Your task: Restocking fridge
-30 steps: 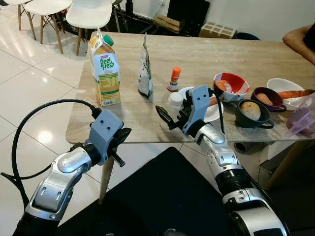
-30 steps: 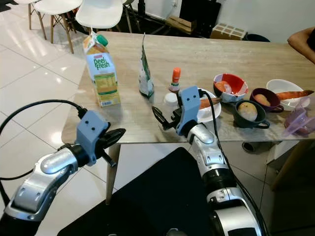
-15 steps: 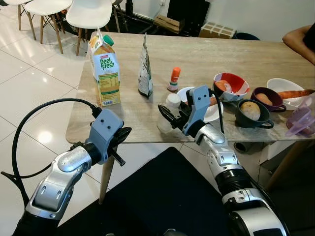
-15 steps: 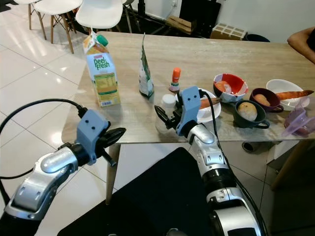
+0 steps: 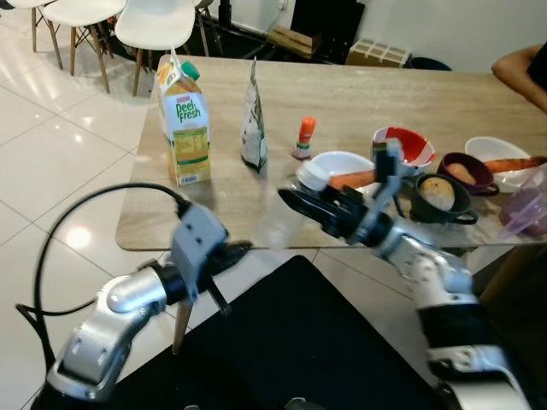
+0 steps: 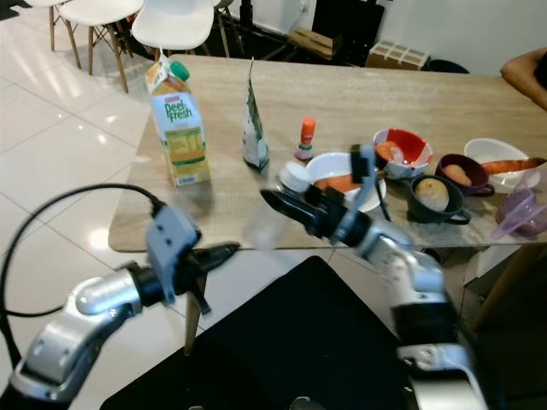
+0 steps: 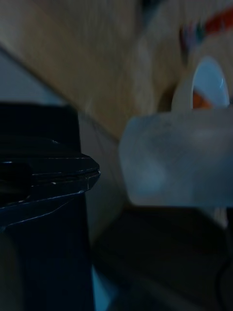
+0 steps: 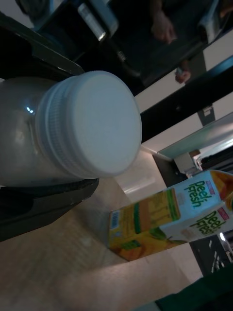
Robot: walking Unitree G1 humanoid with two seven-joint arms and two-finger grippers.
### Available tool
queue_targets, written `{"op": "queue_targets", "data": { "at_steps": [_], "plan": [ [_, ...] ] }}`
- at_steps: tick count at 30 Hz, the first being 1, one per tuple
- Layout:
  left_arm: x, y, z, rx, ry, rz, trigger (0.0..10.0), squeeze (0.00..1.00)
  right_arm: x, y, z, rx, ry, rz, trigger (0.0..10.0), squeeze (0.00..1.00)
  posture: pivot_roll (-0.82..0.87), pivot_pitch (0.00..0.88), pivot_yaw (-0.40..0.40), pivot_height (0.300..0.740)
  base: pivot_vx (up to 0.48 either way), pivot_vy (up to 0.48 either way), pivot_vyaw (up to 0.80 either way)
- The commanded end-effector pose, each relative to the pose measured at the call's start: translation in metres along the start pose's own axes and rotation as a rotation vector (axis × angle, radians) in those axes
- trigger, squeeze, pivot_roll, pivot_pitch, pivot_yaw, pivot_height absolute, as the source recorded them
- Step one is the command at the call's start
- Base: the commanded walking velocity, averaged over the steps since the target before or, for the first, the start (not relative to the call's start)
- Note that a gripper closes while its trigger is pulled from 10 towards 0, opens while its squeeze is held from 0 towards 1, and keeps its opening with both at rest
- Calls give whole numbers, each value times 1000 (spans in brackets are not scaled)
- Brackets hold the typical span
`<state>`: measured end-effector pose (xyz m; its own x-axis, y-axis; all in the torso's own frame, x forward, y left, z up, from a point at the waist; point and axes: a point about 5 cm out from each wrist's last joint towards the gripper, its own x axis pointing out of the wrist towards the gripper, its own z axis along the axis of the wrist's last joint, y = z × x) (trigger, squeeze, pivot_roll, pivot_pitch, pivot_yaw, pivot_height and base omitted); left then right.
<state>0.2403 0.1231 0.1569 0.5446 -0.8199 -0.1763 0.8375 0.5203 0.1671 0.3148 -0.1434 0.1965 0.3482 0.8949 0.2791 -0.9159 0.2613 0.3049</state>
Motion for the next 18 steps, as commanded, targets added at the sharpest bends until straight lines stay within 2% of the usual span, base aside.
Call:
{"op": "queue_targets", "data": {
  "at_steps": [1,2,3,4,7,8,10,12,14,16,17,18],
  "plan": [
    [-2,-10,1,6,7,-68,10000,0,-12,3,4,-6,3,24,10000,0,-38,121,-82,740,0,0,0],
    [-2,-12,-1,-1,16,-85,10000,0,-18,3,2,-2,30,21,10000,0,-37,120,-82,740,0,0,0],
    [-2,-14,-6,-9,50,-96,10000,0,-26,0,-8,-12,110,-9,10000,0,-37,122,-79,740,0,0,0],
    [-2,-14,-6,-9,50,-96,10000,0,-26,0,-8,-12,110,-9,10000,0,-37,122,-79,740,0,0,0],
    [-2,-13,-31,10,157,-57,10000,0,-50,-12,-46,-62,410,-144,10000,0,-41,120,-74,740,0,0,0],
    [-2,-13,-31,10,157,-57,10000,0,-50,-12,-46,-62,410,-144,10000,0,-41,120,-74,740,0,0,0],
    [-2,-12,-48,9,199,-6,10000,0,-68,-20,-76,-55,578,-246,10000,0,-41,118,-72,740,0,0,0],
    [-3,-11,-64,-32,249,60,10000,0,-79,-22,-97,-25,640,-292,10000,0,-39,115,-72,740,0,0,0],
    [-7,-7,-93,-75,333,190,10000,0,-89,-23,-120,-21,694,-371,10000,0,-40,112,-71,740,0,0,0],
    [-7,-7,-93,-75,333,190,10000,0,-89,-23,-120,-21,694,-371,10000,0,-40,112,-71,740,0,0,0],
    [-13,-4,-121,-130,403,334,10000,0,-96,-27,-139,-20,720,-486,10000,0,-43,110,-71,740,0,0,0],
    [-13,-4,-121,-130,403,334,10000,0,-96,-27,-139,-20,720,-486,10000,0,-43,110,-71,740,0,0,0]
  ]
}}
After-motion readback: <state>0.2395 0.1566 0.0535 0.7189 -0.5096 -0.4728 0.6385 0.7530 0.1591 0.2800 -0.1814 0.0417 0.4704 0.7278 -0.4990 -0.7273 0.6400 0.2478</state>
